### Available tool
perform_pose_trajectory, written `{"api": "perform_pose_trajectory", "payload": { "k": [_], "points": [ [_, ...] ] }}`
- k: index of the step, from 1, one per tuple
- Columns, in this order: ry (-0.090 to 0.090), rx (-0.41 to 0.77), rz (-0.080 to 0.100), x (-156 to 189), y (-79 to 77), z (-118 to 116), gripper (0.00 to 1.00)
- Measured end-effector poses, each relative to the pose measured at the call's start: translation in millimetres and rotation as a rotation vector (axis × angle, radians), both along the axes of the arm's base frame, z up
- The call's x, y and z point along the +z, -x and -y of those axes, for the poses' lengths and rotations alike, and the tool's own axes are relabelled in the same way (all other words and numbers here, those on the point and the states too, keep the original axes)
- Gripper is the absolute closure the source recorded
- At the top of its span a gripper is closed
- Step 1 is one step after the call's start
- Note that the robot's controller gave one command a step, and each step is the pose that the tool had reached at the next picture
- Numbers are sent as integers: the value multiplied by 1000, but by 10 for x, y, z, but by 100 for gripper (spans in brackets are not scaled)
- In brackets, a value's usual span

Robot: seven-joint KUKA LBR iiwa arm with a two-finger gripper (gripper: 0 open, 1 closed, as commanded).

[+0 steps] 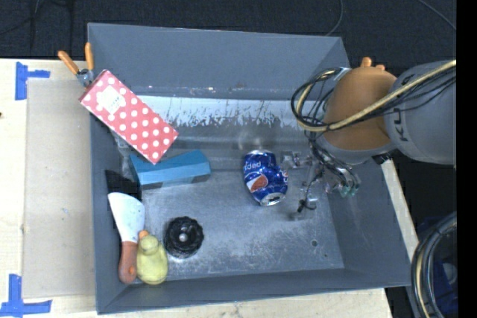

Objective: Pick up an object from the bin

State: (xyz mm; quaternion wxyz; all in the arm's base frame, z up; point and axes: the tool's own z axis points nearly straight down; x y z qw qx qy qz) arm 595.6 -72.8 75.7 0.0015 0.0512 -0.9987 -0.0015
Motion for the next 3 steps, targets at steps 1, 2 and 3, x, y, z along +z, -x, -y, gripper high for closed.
{"api": "perform_pose_trajectory", "payload": {
  "k": [1, 2, 3],
  "points": [
    [0, 63, 1, -38, -74, -428, 0],
    [-1, 70, 1, -59, -223, -524, 100],
    [-1, 70, 1, -59, -223, -524, 100]
  ]
}}
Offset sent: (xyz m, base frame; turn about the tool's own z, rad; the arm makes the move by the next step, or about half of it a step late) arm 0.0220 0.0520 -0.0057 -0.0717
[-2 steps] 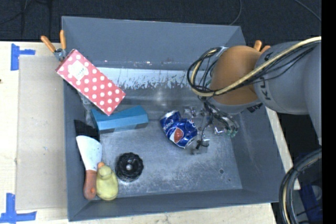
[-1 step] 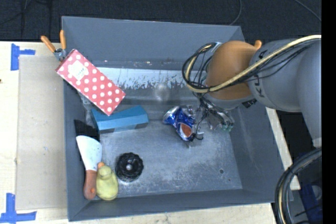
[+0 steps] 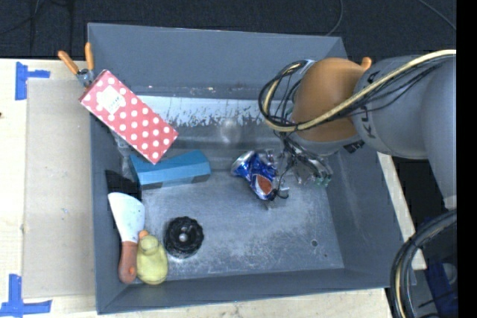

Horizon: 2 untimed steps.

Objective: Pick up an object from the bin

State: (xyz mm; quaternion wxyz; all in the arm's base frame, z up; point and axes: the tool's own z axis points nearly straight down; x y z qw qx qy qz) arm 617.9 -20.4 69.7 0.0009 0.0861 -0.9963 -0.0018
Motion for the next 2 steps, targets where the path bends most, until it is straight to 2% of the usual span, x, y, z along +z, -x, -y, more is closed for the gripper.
{"api": "perform_pose_trajectory", "payload": {
  "k": [1, 2],
  "points": [
    [-1, 26, -5, 539, 26, 36, 100],
    [0, 24, 4, 999, 7, 40, 100]
  ]
}}
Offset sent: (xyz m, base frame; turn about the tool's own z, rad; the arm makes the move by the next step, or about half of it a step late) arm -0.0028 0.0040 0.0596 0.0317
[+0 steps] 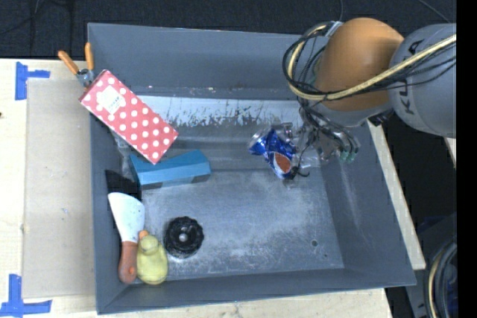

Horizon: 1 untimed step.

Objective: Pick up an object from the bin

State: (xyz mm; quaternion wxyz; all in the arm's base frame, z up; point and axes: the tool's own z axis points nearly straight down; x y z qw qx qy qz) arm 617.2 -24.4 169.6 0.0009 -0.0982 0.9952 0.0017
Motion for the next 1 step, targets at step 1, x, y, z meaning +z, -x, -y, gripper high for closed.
{"api": "perform_pose_trajectory", "payload": {
  "k": [1],
  "points": [
    [-1, -1, -9, 491, -2, -16, 100]
  ]
}}
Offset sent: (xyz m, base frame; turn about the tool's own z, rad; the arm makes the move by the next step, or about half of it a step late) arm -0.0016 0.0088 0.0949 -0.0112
